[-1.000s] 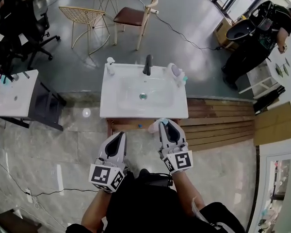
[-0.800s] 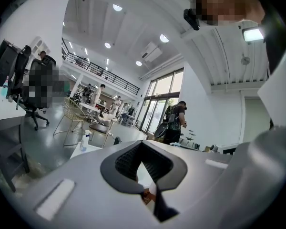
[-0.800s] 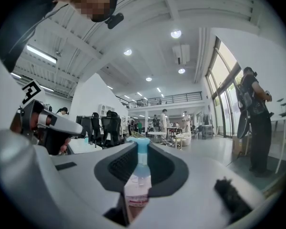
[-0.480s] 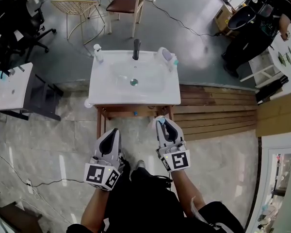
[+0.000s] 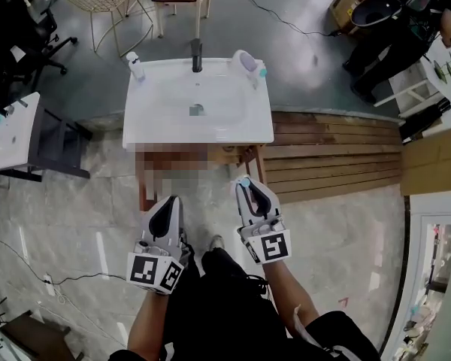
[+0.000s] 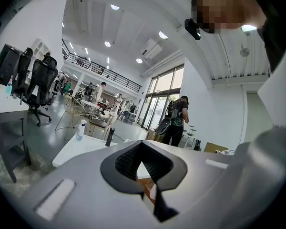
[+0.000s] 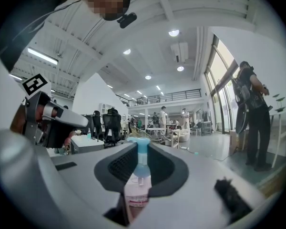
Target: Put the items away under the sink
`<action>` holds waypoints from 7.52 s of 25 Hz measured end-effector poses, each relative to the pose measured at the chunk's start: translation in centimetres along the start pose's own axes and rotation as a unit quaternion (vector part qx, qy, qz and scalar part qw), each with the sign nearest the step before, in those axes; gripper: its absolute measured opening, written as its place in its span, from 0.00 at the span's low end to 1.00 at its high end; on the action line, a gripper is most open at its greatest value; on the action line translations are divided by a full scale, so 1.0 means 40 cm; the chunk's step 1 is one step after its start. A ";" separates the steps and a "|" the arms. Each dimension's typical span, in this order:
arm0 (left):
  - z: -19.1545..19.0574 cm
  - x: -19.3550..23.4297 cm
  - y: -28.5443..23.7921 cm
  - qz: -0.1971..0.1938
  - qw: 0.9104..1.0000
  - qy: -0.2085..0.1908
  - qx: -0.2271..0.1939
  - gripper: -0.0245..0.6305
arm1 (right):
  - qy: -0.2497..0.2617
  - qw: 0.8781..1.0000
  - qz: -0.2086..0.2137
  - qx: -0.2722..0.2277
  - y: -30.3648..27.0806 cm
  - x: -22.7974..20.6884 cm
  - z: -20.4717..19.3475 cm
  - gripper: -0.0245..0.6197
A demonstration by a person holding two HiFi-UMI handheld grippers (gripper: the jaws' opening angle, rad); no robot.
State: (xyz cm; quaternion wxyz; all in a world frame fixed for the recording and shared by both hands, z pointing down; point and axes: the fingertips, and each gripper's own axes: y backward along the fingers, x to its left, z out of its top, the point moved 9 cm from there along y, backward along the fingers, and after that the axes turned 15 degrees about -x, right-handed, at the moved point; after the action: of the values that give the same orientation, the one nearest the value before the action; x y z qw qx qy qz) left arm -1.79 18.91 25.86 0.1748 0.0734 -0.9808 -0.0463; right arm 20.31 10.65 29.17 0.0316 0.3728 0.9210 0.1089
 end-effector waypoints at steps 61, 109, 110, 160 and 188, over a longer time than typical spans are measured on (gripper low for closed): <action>-0.999 0.485 -0.020 -0.129 0.991 -0.025 -0.031 0.05 | 0.032 0.995 -0.084 -0.031 0.027 -0.076 -1.158 0.15; -1.039 0.518 0.029 -0.110 0.993 -0.011 -0.027 0.05 | 0.043 0.995 -0.086 -0.039 -0.264 -0.188 -1.248 0.15; -1.040 0.518 0.028 -0.110 0.993 -0.011 -0.026 0.05 | 0.046 0.994 -0.086 -0.039 -0.265 -0.187 -1.248 0.15; -0.786 0.409 -0.129 -0.090 0.994 0.025 0.057 0.05 | -0.033 0.983 -0.115 0.140 -0.099 -0.097 -1.087 0.06; -0.171 0.108 -0.029 -0.034 0.996 0.016 0.085 0.04 | -0.092 0.966 -0.064 0.233 -0.007 0.101 -0.343 0.06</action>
State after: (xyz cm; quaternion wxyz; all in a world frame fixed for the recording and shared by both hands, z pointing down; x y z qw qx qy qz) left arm -3.27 16.61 33.58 0.1822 0.1217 -0.9752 0.0322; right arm 15.29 10.83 42.58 0.0350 0.3189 0.9358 -0.1460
